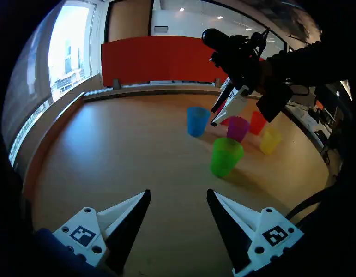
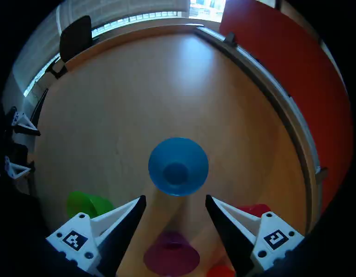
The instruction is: Pour water
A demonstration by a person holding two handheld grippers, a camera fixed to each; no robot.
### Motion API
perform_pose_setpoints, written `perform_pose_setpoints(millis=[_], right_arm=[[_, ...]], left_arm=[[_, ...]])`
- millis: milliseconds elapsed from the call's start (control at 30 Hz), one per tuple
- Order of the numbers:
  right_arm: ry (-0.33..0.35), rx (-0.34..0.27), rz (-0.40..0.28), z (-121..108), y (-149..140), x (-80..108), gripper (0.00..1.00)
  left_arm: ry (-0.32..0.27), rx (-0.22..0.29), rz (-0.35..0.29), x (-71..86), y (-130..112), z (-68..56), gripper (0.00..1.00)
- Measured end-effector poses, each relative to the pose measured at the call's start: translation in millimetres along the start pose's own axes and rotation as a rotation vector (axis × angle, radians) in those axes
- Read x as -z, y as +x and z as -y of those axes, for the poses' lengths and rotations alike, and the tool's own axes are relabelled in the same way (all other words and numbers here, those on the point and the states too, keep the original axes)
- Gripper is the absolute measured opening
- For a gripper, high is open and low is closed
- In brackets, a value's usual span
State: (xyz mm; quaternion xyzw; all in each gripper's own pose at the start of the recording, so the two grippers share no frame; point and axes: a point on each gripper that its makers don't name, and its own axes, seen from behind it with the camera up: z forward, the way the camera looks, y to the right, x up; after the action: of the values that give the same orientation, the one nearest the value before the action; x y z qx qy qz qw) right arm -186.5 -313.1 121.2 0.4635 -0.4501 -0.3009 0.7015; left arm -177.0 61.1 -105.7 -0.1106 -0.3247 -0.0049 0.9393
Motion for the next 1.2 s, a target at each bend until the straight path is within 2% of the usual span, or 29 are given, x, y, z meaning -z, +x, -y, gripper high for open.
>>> perform_pose_setpoints(millis=[267,467,967,1200], right_arm=[[-0.028,-0.038,-0.053,0,-7,21.4,1.0],[-0.055,-0.078,-0.122,1,-9,40.5,1.0],[-0.165,-0.2,-0.38,0,-2,93.5,1.0],[-0.218,-0.242,-0.504,5,-2,125.9,1.0]], left_arm=[[-0.006,-0.013,-0.005,0.8,4,-1.5,0.9],[-0.009,-0.019,-0.01,1.9,9,-1.7,0.9],[-0.022,-0.058,-0.016,4.3,24,-0.9,0.9],[-0.035,-0.088,-0.033,6.2,35,-3.5,0.9]])
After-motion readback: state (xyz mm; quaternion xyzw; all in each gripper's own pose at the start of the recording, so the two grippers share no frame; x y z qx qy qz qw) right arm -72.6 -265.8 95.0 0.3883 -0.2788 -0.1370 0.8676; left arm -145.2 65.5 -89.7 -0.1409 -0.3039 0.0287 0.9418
